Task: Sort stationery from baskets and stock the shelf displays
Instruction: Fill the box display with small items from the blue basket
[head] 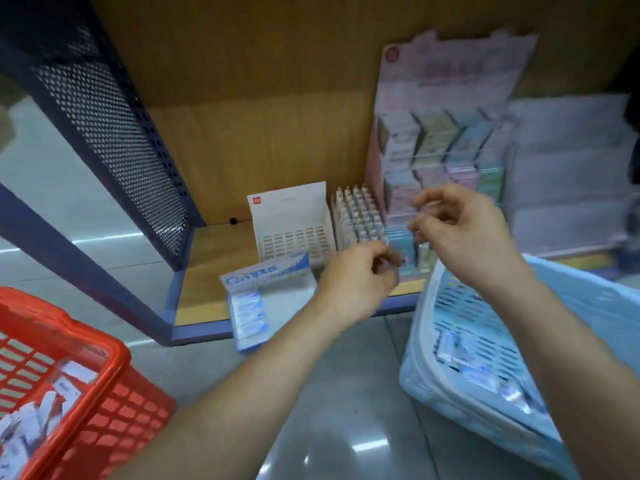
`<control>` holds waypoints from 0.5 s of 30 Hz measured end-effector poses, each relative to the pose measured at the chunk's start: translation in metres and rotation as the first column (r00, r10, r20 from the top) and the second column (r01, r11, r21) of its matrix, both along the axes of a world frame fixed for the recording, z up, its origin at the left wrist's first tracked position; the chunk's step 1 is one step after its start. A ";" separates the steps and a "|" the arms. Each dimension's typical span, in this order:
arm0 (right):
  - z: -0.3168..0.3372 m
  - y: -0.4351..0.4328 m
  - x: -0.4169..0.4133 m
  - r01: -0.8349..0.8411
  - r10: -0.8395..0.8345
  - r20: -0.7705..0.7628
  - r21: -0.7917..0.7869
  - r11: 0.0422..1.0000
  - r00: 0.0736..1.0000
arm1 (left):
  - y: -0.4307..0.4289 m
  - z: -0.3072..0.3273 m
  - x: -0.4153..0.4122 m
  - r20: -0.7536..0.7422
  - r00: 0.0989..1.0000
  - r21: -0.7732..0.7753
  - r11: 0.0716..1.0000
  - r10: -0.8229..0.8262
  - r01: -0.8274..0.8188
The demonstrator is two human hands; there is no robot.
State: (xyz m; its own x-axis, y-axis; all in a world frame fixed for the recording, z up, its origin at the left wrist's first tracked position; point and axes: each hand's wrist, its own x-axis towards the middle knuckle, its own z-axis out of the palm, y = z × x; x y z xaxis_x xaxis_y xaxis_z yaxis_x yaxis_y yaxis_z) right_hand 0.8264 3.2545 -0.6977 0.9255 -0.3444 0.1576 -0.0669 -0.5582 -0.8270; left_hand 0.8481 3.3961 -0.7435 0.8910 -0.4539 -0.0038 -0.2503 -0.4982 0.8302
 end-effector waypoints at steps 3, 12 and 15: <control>-0.012 -0.038 -0.033 0.069 -0.066 -0.095 0.029 0.997 0.993 | -0.030 -0.008 -0.027 0.185 0.973 0.222 0.970 -0.137 0.094; -0.071 -0.132 -0.131 0.002 -0.076 -0.454 -0.161 0.987 0.888 | -0.059 -0.002 -0.026 0.039 0.934 0.576 0.772 -0.354 0.268; -0.079 -0.138 -0.132 -0.250 0.057 -0.641 -0.214 0.944 0.765 | -0.053 0.008 -0.021 0.042 0.925 0.735 0.639 -0.378 0.228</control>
State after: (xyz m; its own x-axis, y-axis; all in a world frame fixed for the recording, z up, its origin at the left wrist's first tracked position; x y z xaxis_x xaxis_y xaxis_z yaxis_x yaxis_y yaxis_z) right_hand 0.6939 3.1162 -0.7768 0.8879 -0.2212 -0.4034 -0.4023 -0.7988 -0.4474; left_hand 0.8270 3.3430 -0.7354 0.7219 -0.6245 -0.2982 -0.5980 -0.7797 0.1854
